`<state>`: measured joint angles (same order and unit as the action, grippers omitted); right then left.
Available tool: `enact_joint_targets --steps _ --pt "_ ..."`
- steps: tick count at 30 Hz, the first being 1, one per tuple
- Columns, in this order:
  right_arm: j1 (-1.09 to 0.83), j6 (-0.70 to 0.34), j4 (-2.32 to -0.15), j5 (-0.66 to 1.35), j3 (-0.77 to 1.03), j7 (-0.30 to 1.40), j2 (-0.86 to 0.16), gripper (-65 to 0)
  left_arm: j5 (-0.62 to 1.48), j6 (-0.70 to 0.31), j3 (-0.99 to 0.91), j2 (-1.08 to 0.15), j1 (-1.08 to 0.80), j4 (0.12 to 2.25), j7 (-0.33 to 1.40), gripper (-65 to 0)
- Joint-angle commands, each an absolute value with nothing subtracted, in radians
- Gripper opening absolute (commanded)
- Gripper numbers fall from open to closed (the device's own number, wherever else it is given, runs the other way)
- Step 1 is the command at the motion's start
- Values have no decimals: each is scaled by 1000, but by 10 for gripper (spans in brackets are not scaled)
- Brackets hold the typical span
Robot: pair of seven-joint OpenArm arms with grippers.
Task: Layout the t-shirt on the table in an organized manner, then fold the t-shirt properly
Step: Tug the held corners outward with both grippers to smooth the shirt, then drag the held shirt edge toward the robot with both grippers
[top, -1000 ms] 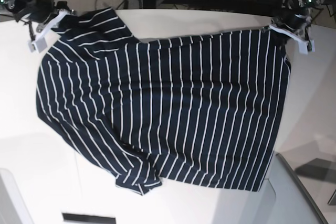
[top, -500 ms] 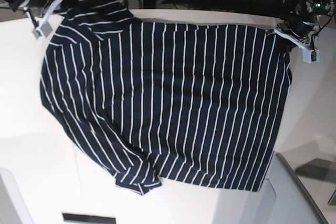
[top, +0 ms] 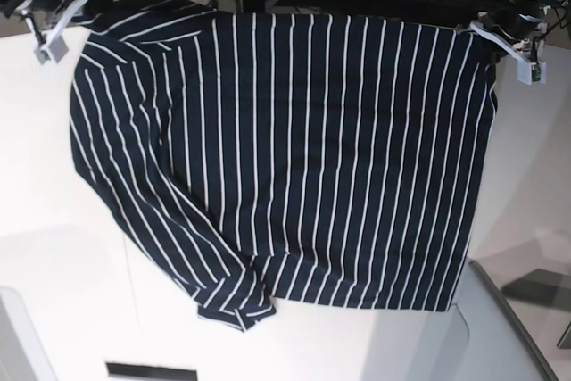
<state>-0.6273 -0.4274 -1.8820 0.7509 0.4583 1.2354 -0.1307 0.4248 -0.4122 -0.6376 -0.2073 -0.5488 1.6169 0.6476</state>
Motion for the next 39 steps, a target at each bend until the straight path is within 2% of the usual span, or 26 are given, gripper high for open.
enact_joint_targets --steps 1,11,21,29,39 --pt "-630 -429 -1894 750 464 1233 -139 -642 432 -407 -653 -223 -553 1635 631 -650" --pt "-616 -427 -1879 727 464 1247 -137 -642 437 -406 -661 -214 -578 1751 670 -650" --pt "-615 -427 -1922 708 464 1221 -137 -642 432 -403 -661 -197 -578 1721 684 -650" --pt "-619 -427 -1885 713 671 1222 -130 -642 432 -403 -714 -194 -590 1727 684 -650" --pt "-598 -429 -1883 763 453 1264 -130 -642 430 -403 -714 -193 -590 1735 685 -650"
